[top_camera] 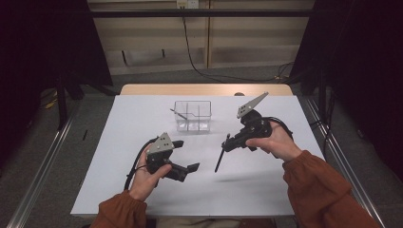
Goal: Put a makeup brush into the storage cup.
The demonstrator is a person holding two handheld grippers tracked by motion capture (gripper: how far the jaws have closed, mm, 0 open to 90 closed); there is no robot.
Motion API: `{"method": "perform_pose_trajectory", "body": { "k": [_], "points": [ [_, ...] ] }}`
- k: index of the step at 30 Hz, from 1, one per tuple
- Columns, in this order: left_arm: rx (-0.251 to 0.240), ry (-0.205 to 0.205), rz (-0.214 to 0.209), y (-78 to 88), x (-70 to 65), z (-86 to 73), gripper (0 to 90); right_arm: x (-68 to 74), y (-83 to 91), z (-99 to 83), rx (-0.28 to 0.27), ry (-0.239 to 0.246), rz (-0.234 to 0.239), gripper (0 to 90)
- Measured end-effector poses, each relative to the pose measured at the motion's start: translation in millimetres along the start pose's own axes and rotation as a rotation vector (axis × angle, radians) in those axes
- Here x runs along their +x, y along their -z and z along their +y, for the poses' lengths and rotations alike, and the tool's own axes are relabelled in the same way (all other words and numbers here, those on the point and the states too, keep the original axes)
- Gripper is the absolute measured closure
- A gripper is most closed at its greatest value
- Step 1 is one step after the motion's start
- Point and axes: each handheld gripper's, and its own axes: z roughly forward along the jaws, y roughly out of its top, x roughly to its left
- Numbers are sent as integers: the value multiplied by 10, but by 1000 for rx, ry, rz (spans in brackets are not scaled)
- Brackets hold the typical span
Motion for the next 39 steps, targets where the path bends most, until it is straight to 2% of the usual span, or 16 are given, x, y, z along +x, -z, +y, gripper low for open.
{"method": "perform_pose_trajectory", "body": {
  "k": [5, 8, 11, 16, 19, 21, 23, 26, 28, 31, 33, 35, 39],
  "points": [
    [-8, 3, -18, -11, -19, 6, 27, 25, -23, 56, 58, 1, -7, 840],
    [-16, -1, -10, -25, -45, 17, 29, 32, -47, 74, 80, 11, -9, 840],
    [-23, 2, -8, -55, -61, 34, 34, 51, -60, 100, 88, 18, -7, 840],
    [-24, -30, -20, -138, -94, 52, 53, 69, -65, 151, 104, 22, -10, 839],
    [-22, -20, -36, -185, -123, 74, 54, 65, -65, 179, 97, 22, -12, 840],
    [-42, -18, -41, -221, -144, 89, 58, 63, -70, 190, 90, 24, -10, 840],
    [-43, -27, -24, -257, -169, 100, 91, 65, -90, 194, 91, 27, -8, 839],
    [-34, -24, -47, -309, -189, 106, 120, 68, -112, 202, 89, 31, -3, 839],
    [-20, -37, -56, -346, -203, 108, 128, 70, -125, 207, 86, 33, -1, 839],
    [-20, -60, -60, -381, -226, 110, 237, 65, -148, 210, 80, 32, 3, 840],
    [-23, -46, -80, -409, -235, 126, 251, 67, -162, 210, 75, 31, 9, 839],
    [-19, -48, -88, -428, -241, 138, 338, 63, -173, 209, 68, 39, 14, 839],
    [-22, -31, -106, -473, -219, 139, 446, 67, -183, 208, 59, 40, 19, 839]
  ]
}}
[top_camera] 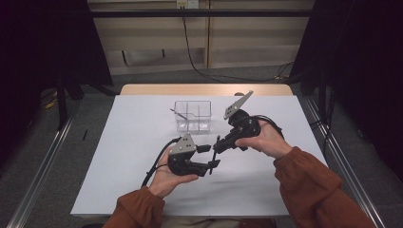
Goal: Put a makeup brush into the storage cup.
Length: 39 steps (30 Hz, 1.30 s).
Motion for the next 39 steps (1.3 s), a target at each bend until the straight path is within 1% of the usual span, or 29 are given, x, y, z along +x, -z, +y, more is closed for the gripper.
{"method": "perform_pose_trajectory", "body": {
  "k": [2, 4, 5, 7, 11, 13, 15, 18, 19, 20, 21, 23, 27, 31, 32, 35, 39],
  "points": [
    [3, -1, -8, -11, 13, -7, 494, 3, -1, 1, -3, 4, 0, 839],
    [-3, 2, -16, -11, 16, -11, 576, 2, -1, -1, -6, 5, -1, 839],
    [-3, 2, -23, -8, 15, -7, 583, 2, -1, -4, -1, 0, -2, 839],
    [-6, 0, -21, -10, -1, -2, 632, -7, -13, -13, -9, 1, -4, 839],
    [8, 7, -35, -19, -2, -7, 692, -10, -57, -35, -1, -3, 1, 839],
    [5, 12, -43, -16, 0, -9, 717, -9, -72, -36, -1, 0, 6, 839],
    [4, 16, -39, -14, 3, -9, 737, -7, -75, -34, -4, 0, 4, 839],
    [9, 22, -45, -13, 18, -13, 773, -2, -74, -34, -7, 4, 4, 839],
    [7, 37, -48, -14, 22, -16, 778, -3, -71, -36, -11, 5, 6, 839],
    [8, 41, -51, -18, 30, -18, 786, -3, -68, -38, -15, 5, 6, 839],
    [10, 37, -53, -22, 31, -18, 807, -5, -66, -41, -19, 4, 2, 839],
    [9, 42, -53, -32, 26, -20, 833, -10, -64, -45, -17, -4, -2, 839],
    [8, 38, -43, -32, 17, -23, 838, -13, -69, -61, -26, -1, -5, 839],
    [13, 38, -51, -31, 17, -22, 839, -11, -73, -74, -32, 7, -2, 834],
    [15, 34, -44, -25, 18, -19, 840, -8, -74, -78, -37, 8, -1, 830],
    [11, 37, -37, -14, 24, -18, 840, -5, -72, -89, -51, 23, -5, 810],
    [4, 40, -40, -1, 30, -11, 840, 7, -68, -95, -64, 32, -8, 791]
  ]
}}
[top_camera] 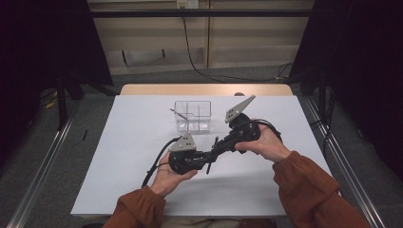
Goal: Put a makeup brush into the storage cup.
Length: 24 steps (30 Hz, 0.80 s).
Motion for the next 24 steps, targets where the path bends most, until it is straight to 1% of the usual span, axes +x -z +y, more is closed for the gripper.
{"method": "perform_pose_trajectory", "body": {
  "k": [2, 3, 4, 6, 7, 8, 9, 10, 12, 13, 14, 15, 17, 19, 21, 23, 24],
  "points": [
    [5, 2, 4, 2, 1, 2, 841, 6, -3, -5, -8, 0, -6, 759],
    [6, -3, 7, 4, 14, 6, 840, 6, -7, -8, -9, 3, -9, 753],
    [2, 7, 6, 5, 19, 7, 841, 8, -14, -12, -10, 2, -9, 741],
    [9, 7, 8, 17, 27, 3, 840, 9, -14, -18, -23, 3, -8, 721],
    [1, 18, 11, 19, 25, -2, 841, 8, -11, -22, -29, 4, -9, 714],
    [4, 11, 10, 30, 37, 0, 840, 10, -8, -26, -34, 2, -14, 693],
    [1, 16, 10, 35, 36, 3, 840, 9, -5, -32, -37, 0, -16, 676],
    [-2, 15, 14, 40, 38, 9, 840, 7, -3, -39, -44, -2, -20, 642],
    [-7, 14, 17, 47, 39, 11, 840, 14, 6, -52, -59, -1, -54, 555],
    [1, 9, 24, 49, 41, 12, 840, 14, 14, -59, -69, -4, -66, 539],
    [-3, 14, 24, 48, 47, 9, 840, 11, 20, -69, -79, -10, -61, 526],
    [-7, 18, 25, 46, 49, 8, 840, 8, 25, -78, -85, -12, -67, 503],
    [-4, 20, 26, 45, 51, 7, 840, 1, 28, -98, -100, -19, -85, 423],
    [-5, 21, 27, 48, 55, 6, 840, -9, 31, -118, -112, -26, -99, 367],
    [-3, 19, 32, 57, 59, 8, 840, -20, 30, -142, -121, -34, -105, 311],
    [-4, 19, 31, 67, 69, 8, 840, -32, 28, -167, -136, -52, -110, 234],
    [-7, 20, 32, 71, 74, 7, 840, -31, 28, -180, -144, -57, -110, 218]
  ]
}}
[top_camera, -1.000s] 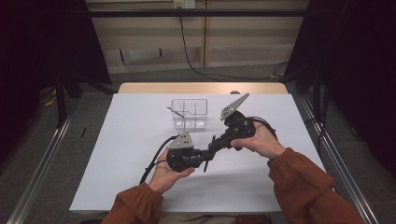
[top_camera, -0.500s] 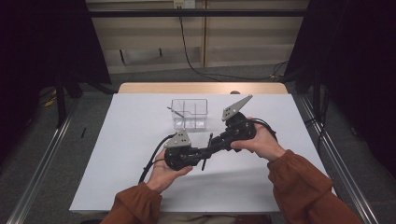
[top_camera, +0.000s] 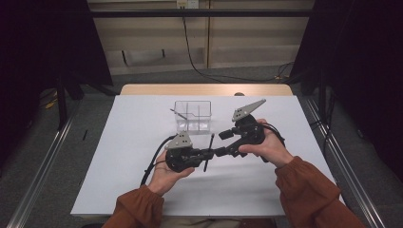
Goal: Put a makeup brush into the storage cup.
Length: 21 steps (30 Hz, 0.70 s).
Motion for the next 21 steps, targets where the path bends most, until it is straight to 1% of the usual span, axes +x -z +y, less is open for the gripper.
{"method": "perform_pose_trajectory", "body": {
  "k": [3, 4, 6, 8, 11, 12, 15, 17, 18, 20, 21],
  "points": [
    [-7, 3, 10, 17, 14, 3, 840, -7, -3, -30, -6, -15, -1, 123],
    [-5, 5, 10, 25, 17, 5, 840, -11, -4, -41, -10, -22, -7, 109],
    [-1, 5, 16, 36, 23, 6, 840, -13, -3, -64, -17, -14, -18, 86],
    [-1, 4, 19, 44, 29, 5, 840, -12, 8, -94, -34, -10, -19, 69],
    [-6, 5, 23, 57, 37, 7, 840, -2, 25, -142, -51, -7, -37, 19],
    [-8, 4, 24, 61, 39, 8, 841, 1, 32, -154, -49, -4, -41, 21],
    [-12, 9, 27, 69, 41, 7, 840, 6, 58, -202, -70, 1, -27, 18],
    [-10, 7, 29, 81, 52, 8, 840, 8, 68, -236, -80, -4, -46, 18],
    [-11, 13, 31, 86, 54, 7, 840, 6, 72, -256, -82, -6, -46, 19],
    [-10, 18, 38, 102, 63, 1, 840, 7, 91, -296, -89, 4, -25, 17],
    [-10, 17, 39, 110, 71, -1, 840, 9, 99, -311, -96, 0, -19, 15]
  ]
}}
